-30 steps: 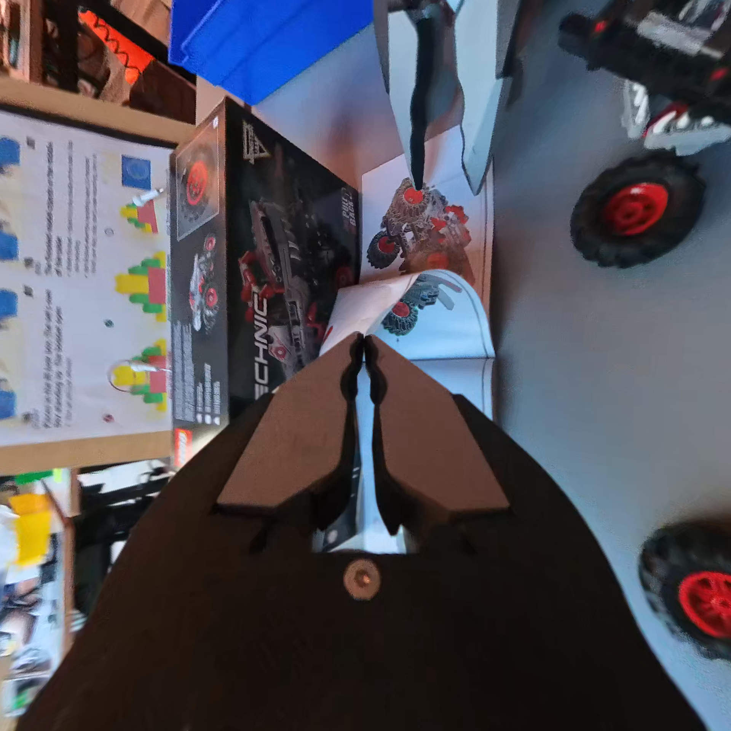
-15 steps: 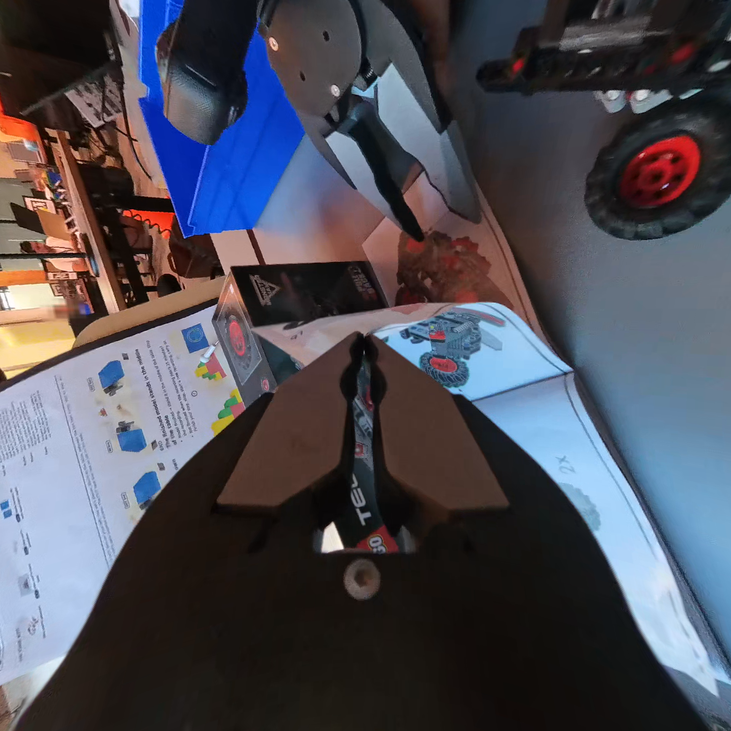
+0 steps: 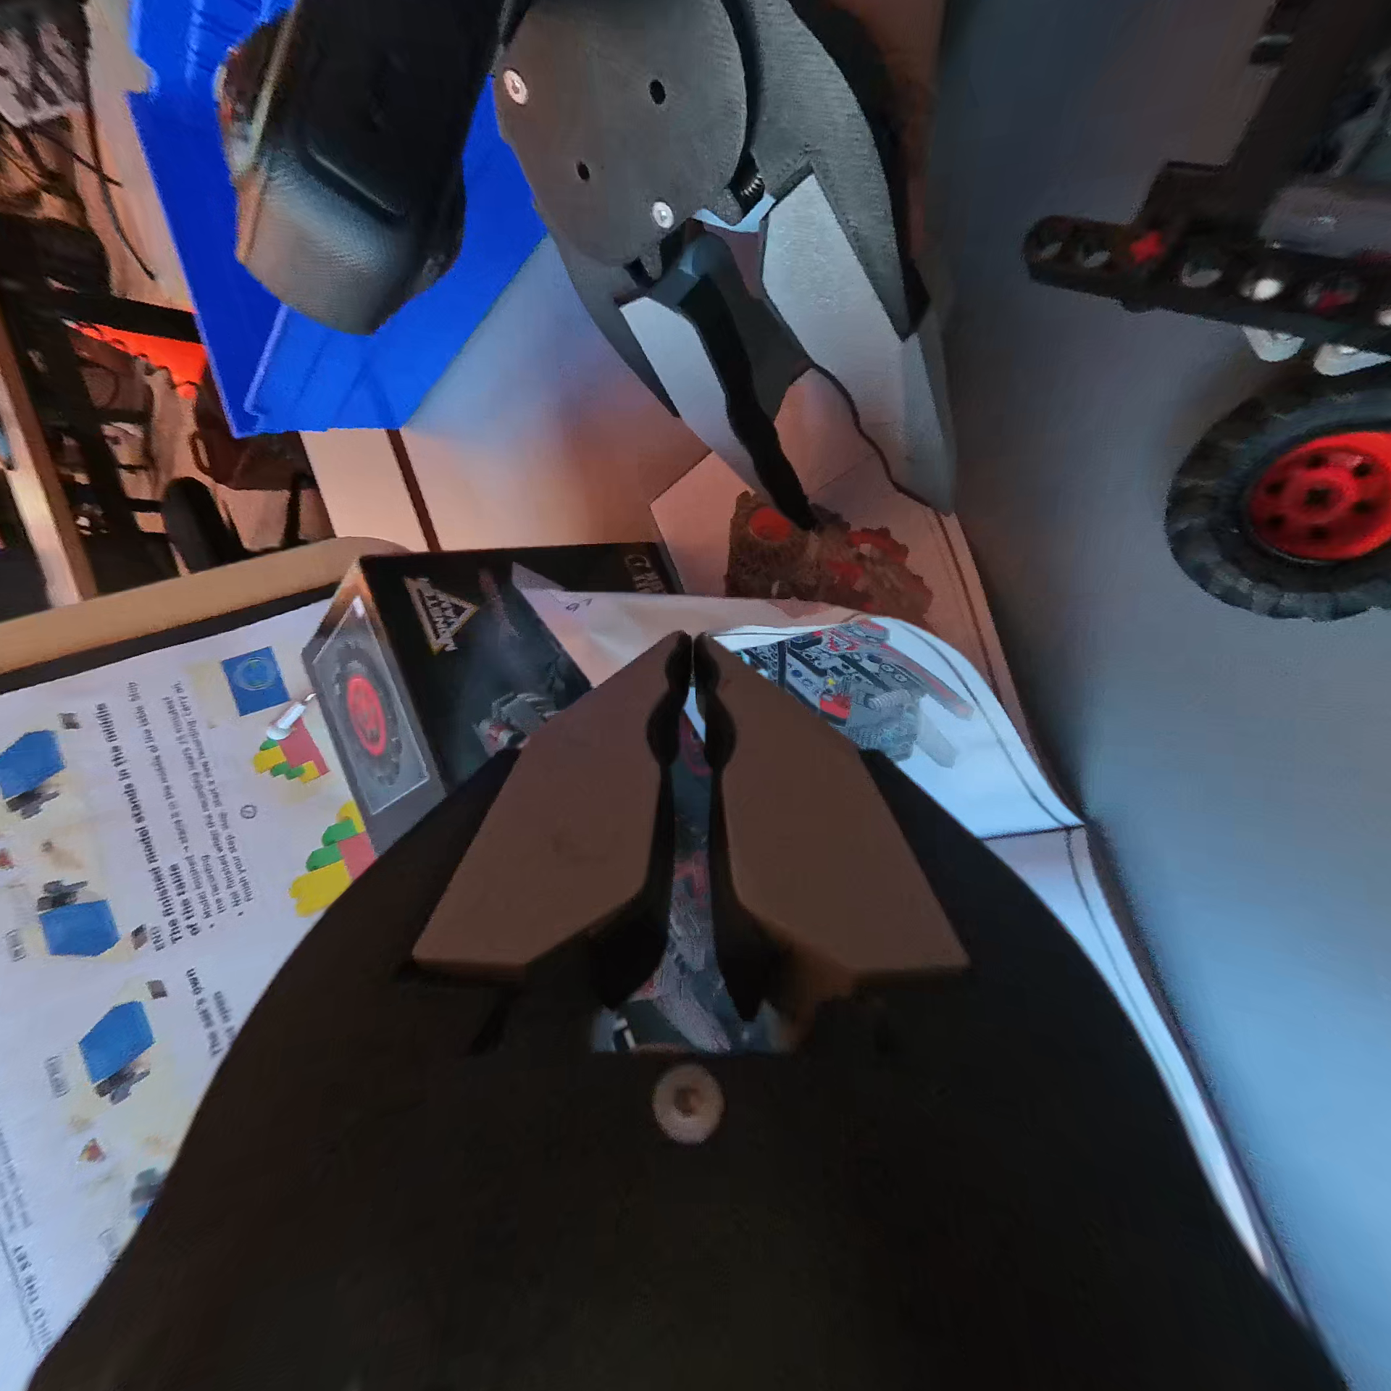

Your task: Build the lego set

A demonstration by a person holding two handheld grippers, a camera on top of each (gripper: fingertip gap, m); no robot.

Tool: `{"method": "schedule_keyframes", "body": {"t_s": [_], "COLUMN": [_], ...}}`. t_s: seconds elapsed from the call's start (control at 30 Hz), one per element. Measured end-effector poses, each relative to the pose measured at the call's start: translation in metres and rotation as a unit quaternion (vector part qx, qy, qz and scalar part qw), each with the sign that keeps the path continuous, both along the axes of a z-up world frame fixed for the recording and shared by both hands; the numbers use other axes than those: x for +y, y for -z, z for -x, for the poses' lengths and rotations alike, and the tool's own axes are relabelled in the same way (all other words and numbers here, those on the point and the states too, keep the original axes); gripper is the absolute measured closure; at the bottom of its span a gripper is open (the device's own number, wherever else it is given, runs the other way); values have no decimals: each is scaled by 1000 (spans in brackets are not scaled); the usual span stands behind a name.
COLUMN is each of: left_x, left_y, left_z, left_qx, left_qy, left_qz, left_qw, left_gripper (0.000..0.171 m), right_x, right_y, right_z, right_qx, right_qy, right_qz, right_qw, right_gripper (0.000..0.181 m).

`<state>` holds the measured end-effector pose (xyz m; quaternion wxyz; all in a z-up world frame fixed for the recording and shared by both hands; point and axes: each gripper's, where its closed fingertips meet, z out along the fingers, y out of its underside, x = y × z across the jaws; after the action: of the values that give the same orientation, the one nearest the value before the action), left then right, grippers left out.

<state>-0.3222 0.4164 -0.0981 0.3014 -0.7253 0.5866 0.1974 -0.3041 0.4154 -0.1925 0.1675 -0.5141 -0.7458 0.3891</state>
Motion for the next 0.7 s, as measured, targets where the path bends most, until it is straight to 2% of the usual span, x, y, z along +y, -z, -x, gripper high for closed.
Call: {"method": "schedule_keyframes", "body": {"t_s": [0.13, 0.23, 0.33, 0.5, 0.6, 0.7], "left_x": [12, 19, 19, 3, -18, -36], "left_y": [8, 4, -11, -26, -22, -15], "left_z": [-3, -7, -7, 28, 48, 66], "left_qx": [12, -2, -54, -111, -152, -163], "left_qy": [-4, -23, -55, -143, -189, -229], "left_qz": [11, 17, 23, 28, 46, 48], "left_qw": [1000, 1000, 997, 983, 969, 959], "left_gripper": [170, 150, 128, 126, 126, 127], "right_x": [0, 0, 0, -1, -1, -1], "right_y": [-1, -1, -1, -1, -1, -1], "right_z": [0, 0, 0, 0, 0, 0], "right_qx": [-3, -2, -3, -4, -4, -4], "right_qy": [0, 0, -2, -3, -4, -4], "right_qz": [13, 14, 13, 16, 14, 16], "right_qw": [1000, 1000, 1000, 1000, 1000, 1000], "right_gripper": [130, 131, 132, 132, 132, 133]}}
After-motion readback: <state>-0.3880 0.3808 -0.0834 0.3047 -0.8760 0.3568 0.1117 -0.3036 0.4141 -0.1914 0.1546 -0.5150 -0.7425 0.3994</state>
